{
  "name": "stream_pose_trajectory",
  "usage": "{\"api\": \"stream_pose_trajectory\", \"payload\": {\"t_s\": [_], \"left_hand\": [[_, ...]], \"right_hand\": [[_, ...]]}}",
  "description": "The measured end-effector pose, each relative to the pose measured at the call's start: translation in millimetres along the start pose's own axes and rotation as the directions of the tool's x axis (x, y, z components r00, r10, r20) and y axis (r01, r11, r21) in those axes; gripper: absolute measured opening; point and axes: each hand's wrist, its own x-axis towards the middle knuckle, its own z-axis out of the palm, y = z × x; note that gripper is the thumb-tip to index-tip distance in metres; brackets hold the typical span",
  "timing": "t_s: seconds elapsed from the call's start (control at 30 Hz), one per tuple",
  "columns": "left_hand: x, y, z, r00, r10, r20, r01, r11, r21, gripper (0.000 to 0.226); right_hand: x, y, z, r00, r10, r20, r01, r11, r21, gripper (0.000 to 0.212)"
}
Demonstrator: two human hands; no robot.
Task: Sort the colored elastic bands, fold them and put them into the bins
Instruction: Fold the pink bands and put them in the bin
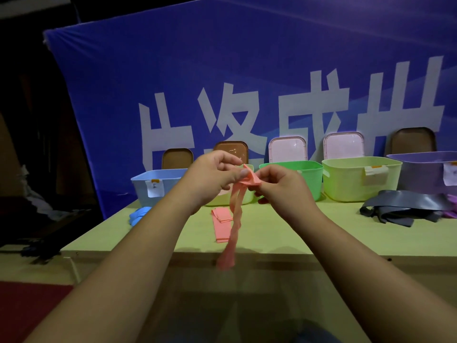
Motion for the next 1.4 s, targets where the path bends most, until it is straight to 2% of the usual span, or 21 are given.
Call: {"api": "stream_pose_trajectory", "payload": {"t_s": [0.2, 0.43, 0.63, 0.73, 0.87, 0.93, 1.03, 1.1, 1.13, 1.2, 1.27, 1.33, 1.37, 1.4], "left_hand": [[-2, -14, -8, 0.998, -0.020, 0.051, 0.026, 0.994, -0.107, 0.029], [3, -23, -10, 0.989, -0.057, 0.139, 0.063, 0.997, -0.039, 0.033], [10, -44, -7, 0.987, -0.066, 0.146, 0.082, 0.991, -0.104, 0.021], [13, -53, -4, 0.986, -0.051, 0.156, 0.086, 0.971, -0.224, 0.019], [11, -62, -9, 0.975, -0.020, 0.221, 0.123, 0.878, -0.463, 0.020], [10, -67, -13, 0.972, 0.008, 0.236, 0.115, 0.858, -0.502, 0.014], [10, -67, -19, 0.970, 0.028, 0.240, 0.096, 0.867, -0.489, 0.010], [8, -64, -30, 0.950, -0.014, 0.313, 0.150, 0.897, -0.415, 0.008], [9, -63, -38, 0.922, -0.057, 0.382, 0.187, 0.931, -0.312, 0.007], [12, -60, -57, 0.813, -0.222, 0.538, 0.235, 0.971, 0.046, 0.018], [18, -57, -68, 0.630, -0.468, 0.620, 0.235, 0.875, 0.423, 0.040], [22, -52, -67, 0.466, -0.681, 0.565, 0.273, 0.718, 0.641, 0.054], [22, -51, -65, 0.431, -0.738, 0.519, 0.302, 0.660, 0.688, 0.056], [23, -50, -63, 0.426, -0.757, 0.495, 0.312, 0.637, 0.705, 0.056]], "right_hand": [[-1, 6, 3, 0.998, -0.041, 0.044, 0.038, 0.997, 0.066, 0.013], [13, 12, 12, 0.997, -0.027, 0.066, 0.019, 0.992, 0.122, 0.010], [19, 20, 19, 0.998, 0.010, 0.066, -0.026, 0.969, 0.245, 0.013], [18, 23, 17, 0.994, 0.055, 0.090, -0.084, 0.927, 0.365, 0.004], [17, 25, 9, 0.973, 0.142, 0.180, -0.215, 0.839, 0.500, 0.014], [18, 34, 3, 0.964, 0.138, 0.229, -0.233, 0.853, 0.467, 0.022], [18, 46, -3, 0.932, 0.130, 0.339, -0.259, 0.892, 0.370, 0.019], [16, 50, -7, 0.892, 0.149, 0.427, -0.277, 0.927, 0.254, 0.021], [14, 50, -10, 0.869, 0.170, 0.465, -0.282, 0.941, 0.185, 0.021], [13, 50, -17, 0.835, 0.224, 0.502, -0.239, 0.970, -0.036, 0.027], [13, 52, -21, 0.796, 0.264, 0.545, -0.097, 0.944, -0.315, 0.037], [12, 51, -21, 0.771, 0.322, 0.550, -0.042, 0.887, -0.460, 0.038], [13, 50, -19, 0.772, 0.347, 0.533, -0.080, 0.885, -0.459, 0.034], [12, 49, -18, 0.766, 0.366, 0.528, -0.143, 0.898, -0.416, 0.030]]}}
